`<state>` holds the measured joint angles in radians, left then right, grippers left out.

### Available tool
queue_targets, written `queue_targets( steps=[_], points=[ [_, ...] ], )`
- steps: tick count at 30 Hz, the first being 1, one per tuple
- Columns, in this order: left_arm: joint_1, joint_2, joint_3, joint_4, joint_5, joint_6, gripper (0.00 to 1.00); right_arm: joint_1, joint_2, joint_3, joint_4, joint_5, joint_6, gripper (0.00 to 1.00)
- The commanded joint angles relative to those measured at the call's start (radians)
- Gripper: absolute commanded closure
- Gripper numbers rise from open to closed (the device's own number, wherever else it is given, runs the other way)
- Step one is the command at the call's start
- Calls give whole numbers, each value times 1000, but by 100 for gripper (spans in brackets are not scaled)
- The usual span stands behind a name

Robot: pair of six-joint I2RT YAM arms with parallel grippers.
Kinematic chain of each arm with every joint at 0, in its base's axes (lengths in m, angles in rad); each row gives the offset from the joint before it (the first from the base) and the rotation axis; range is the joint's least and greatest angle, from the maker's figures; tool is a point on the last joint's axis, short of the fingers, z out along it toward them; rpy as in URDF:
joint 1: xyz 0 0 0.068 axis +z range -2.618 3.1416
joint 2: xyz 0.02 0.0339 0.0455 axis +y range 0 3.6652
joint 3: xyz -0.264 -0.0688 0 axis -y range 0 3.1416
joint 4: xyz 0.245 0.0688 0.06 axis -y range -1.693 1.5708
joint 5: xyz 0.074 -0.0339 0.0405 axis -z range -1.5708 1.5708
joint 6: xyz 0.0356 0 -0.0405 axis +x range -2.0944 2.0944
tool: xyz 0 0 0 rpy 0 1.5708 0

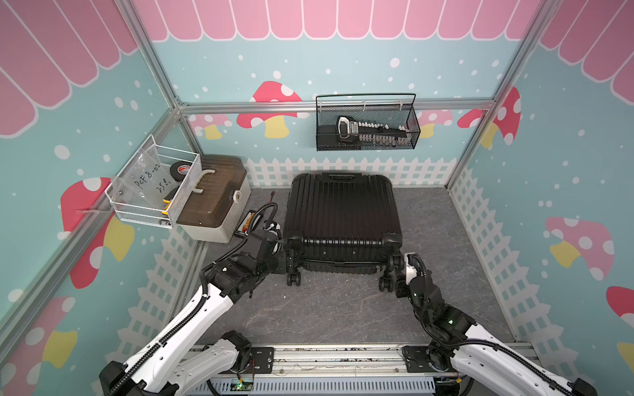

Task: Close the suitcase zippers
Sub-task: Zip the zipper on the suitcase, then reset both arms

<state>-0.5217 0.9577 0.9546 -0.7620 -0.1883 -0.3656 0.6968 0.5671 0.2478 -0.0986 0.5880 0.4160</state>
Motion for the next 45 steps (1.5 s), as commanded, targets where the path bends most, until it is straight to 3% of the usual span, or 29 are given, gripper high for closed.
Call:
queue_targets(
  steps=[1, 4, 8, 12, 18, 22, 26, 35, 39, 41, 45],
  points=[
    [18, -20, 34, -2, -284, -16, 17, 4, -27, 6, -104, 194, 140, 56],
    [78, -23, 35, 8, -383, -87, 16, 4, -16, 27, -142, 287, 179, 56],
    [243, -21, 6, 36, -313, -127, 17, 2, 63, 71, -142, 406, 187, 51],
    [302, -17, -48, 106, -338, -111, 17, -27, 159, 104, -89, 426, 181, 50],
    [351, 59, -161, 307, -418, 0, 17, -177, 300, 181, -18, 322, 135, 50],
    [356, 133, -237, 483, -453, 32, 17, -271, 375, 214, 76, 293, -19, 48],
    [356, 220, -331, 724, -437, 138, 17, -405, 437, 218, 184, 140, -119, 43],
    [369, 375, -442, 1062, -185, 345, 17, -548, 669, 142, 543, -64, -253, 36],
    [427, 363, -528, 1299, -30, 335, 16, -563, 714, 113, 711, -136, -325, 34],
    [461, 377, -559, 1416, 8, 321, 16, -579, 742, 89, 831, -172, -349, 34],
    [506, 483, -623, 1667, 68, 316, 15, -603, 807, 112, 885, -225, -382, 33]
  ],
)
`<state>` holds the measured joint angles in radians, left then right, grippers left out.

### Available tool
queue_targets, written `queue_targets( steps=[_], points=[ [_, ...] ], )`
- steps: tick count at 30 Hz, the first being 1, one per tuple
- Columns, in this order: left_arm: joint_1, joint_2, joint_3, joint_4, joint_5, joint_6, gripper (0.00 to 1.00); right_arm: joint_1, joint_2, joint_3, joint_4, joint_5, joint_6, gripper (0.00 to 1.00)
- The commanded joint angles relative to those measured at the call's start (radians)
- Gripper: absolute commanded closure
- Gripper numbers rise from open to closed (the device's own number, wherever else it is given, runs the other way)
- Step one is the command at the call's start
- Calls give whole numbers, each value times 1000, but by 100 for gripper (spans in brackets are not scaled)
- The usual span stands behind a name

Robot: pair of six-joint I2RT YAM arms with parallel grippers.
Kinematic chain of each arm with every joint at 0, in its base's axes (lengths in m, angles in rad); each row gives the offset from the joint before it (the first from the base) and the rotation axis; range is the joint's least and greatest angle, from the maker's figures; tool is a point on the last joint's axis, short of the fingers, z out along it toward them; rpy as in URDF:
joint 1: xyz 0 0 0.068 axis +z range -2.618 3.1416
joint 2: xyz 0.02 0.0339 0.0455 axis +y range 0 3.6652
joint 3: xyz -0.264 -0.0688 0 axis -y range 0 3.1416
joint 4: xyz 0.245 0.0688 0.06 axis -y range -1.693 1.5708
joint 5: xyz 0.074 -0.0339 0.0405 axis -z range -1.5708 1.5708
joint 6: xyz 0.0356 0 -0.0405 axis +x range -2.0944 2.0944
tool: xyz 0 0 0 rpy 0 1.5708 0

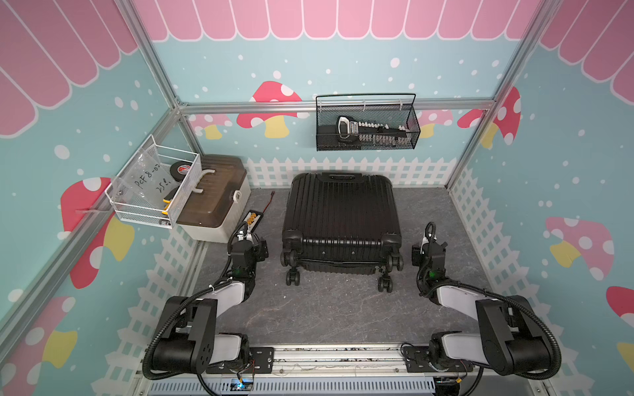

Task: Close the suitcase zippers
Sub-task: Reset both arms

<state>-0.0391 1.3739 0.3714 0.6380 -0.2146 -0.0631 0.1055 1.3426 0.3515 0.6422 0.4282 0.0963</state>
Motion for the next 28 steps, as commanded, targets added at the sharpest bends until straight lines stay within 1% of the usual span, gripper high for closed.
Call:
queue_targets(
  steps=[1, 2, 3, 4, 5, 6, 7, 8, 9, 10, 11, 12, 14, 16, 17, 18, 20, 21, 28],
  points=[
    [26, 125, -61, 360, 103, 13, 15, -20, 66, -7, 208, -73, -66, 33],
    [28, 182, -76, 481, 104, 15, 15, -30, 99, -17, 258, -82, -60, 33],
    [28, 179, -85, 488, 108, 15, 14, -36, 145, -21, 301, -85, -52, 33],
    [31, 130, -65, 358, 96, 0, 14, -38, 200, -28, 384, -95, -67, 31],
    [33, 129, -43, 315, 67, -10, 14, -36, 193, -18, 354, -95, -68, 30],
    [33, 164, -24, 336, 31, -18, 13, -42, 167, 0, 265, -101, -46, 29],
    [31, 164, -3, 290, 10, -24, 13, -47, 187, -10, 325, -105, -53, 24],
    [31, 140, 9, 229, 21, -31, 6, -46, 193, -14, 343, -104, -58, 18],
    [32, 147, 9, 238, 36, -22, 0, -46, 175, -3, 288, -102, -47, 14],
    [28, 168, 4, 282, 40, -9, 0, -48, 179, -7, 299, -103, -49, 12],
    [27, 158, 8, 268, 42, -10, 0, -48, 189, -12, 333, -103, -53, 2],
    [27, 148, 20, 222, 45, -12, 0, -48, 184, -9, 318, -103, -52, 1],
    [21, 165, 5, 277, 35, -1, 0, -48, 182, -8, 308, -103, -50, 1],
    [21, 150, -4, 268, 45, -4, 0, -47, 184, -9, 316, -104, -49, 1],
    [21, 160, -7, 290, 42, 0, 0, -47, 184, -8, 314, -103, -49, 1],
    [21, 163, 1, 286, 46, 3, 0, -48, 184, -8, 313, -101, -49, 1],
    [20, 158, 30, 213, 57, 6, 0, -47, 183, -8, 313, -102, -50, 1],
    [21, 165, 24, 238, 62, 6, 0, -47, 183, -8, 314, -102, -51, 1],
    [29, 162, 21, 241, 77, 2, 0, -47, 182, -9, 313, -103, -49, 1]
  ],
)
